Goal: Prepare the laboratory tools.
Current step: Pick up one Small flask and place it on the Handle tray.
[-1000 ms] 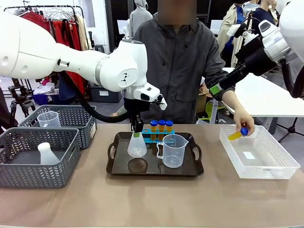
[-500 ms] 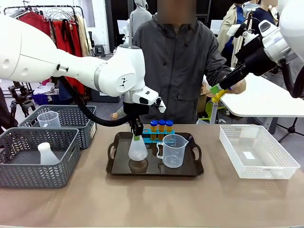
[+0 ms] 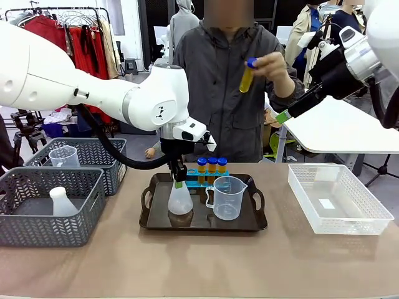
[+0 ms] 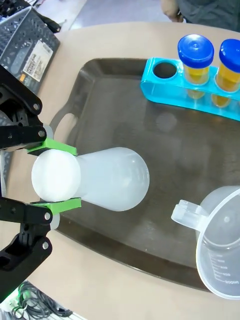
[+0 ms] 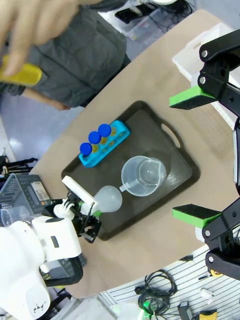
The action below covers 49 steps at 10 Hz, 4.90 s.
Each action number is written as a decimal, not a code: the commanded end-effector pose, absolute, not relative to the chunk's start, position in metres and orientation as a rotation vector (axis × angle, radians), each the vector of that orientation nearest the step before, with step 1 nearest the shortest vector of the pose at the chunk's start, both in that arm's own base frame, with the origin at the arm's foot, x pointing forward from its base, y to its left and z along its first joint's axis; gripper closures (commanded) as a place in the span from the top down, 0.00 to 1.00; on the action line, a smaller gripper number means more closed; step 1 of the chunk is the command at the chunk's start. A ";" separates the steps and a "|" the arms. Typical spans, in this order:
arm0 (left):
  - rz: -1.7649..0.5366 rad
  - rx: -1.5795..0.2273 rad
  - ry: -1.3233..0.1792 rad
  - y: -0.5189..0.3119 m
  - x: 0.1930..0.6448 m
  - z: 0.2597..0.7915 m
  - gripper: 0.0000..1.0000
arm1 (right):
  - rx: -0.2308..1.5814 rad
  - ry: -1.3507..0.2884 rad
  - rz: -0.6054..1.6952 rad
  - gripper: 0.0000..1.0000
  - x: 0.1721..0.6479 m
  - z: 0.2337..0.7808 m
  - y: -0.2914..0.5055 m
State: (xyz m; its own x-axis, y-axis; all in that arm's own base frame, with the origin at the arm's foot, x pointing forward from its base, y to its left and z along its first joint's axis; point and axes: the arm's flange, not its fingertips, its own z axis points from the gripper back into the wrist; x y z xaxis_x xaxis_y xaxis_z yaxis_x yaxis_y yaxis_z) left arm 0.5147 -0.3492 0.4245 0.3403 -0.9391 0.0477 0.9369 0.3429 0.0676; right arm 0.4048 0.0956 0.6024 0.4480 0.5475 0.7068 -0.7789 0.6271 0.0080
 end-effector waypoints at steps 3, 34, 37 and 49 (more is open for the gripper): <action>-1.220 0.001 -0.098 -0.342 0.511 0.422 0.84 | 0.388 -0.739 0.840 1.00 0.406 0.603 0.095; -1.237 -0.369 -0.492 -0.222 0.510 0.593 1.00 | 0.388 -0.739 0.840 1.00 0.406 0.603 0.095; -1.251 -0.377 -0.551 -0.202 0.510 0.600 1.00 | 0.388 -0.739 0.840 1.00 0.406 0.603 0.095; -1.220 -0.323 -0.594 -0.201 0.512 0.620 1.00 | 0.388 -0.739 0.840 1.00 0.406 0.603 0.095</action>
State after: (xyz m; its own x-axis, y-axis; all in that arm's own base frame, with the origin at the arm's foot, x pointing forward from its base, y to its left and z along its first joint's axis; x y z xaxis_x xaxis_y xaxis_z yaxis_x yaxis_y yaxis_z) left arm 0.5131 -0.2034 0.6188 0.2158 -0.7809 0.5862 0.9429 0.3227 0.0828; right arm 0.4048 0.0956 0.6024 0.4481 0.5474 0.7068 -0.7788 0.6272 0.0080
